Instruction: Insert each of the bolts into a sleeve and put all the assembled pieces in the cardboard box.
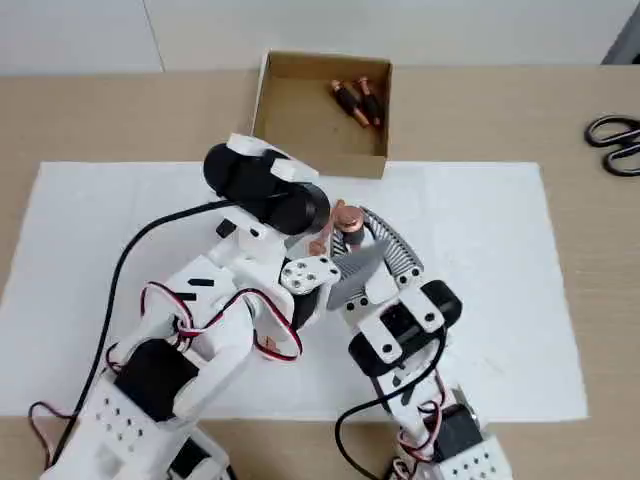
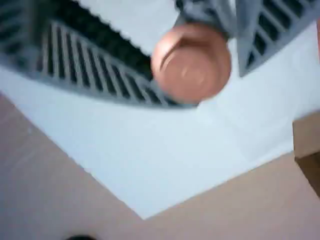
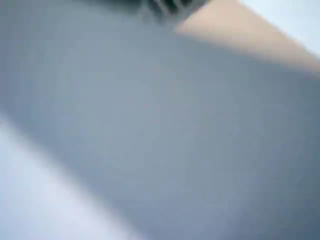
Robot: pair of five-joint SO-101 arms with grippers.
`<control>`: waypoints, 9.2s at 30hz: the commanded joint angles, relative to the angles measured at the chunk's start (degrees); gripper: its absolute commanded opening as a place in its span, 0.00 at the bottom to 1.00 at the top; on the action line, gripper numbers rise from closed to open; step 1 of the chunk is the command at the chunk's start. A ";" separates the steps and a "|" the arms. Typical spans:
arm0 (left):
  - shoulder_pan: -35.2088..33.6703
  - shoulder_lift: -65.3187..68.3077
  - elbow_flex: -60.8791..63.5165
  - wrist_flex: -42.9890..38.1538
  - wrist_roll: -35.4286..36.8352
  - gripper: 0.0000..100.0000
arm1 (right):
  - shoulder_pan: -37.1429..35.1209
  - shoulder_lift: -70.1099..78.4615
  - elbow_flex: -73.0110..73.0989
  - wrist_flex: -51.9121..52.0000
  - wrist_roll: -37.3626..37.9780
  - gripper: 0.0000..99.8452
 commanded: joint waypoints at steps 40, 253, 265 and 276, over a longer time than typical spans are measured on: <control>-33.41 -34.90 37.76 -29.27 -6.42 0.01 | 17.01 61.67 -47.82 12.09 -5.54 0.00; -68.04 -49.32 47.34 -22.68 -3.87 0.01 | -8.84 147.30 -141.63 65.63 -61.63 0.00; -63.82 -49.23 47.25 -22.51 -3.78 0.01 | -8.04 131.91 -141.63 80.66 -55.30 0.00; -63.38 -49.23 47.34 -22.51 -3.78 0.01 | 2.77 124.35 -140.66 98.68 -37.01 0.00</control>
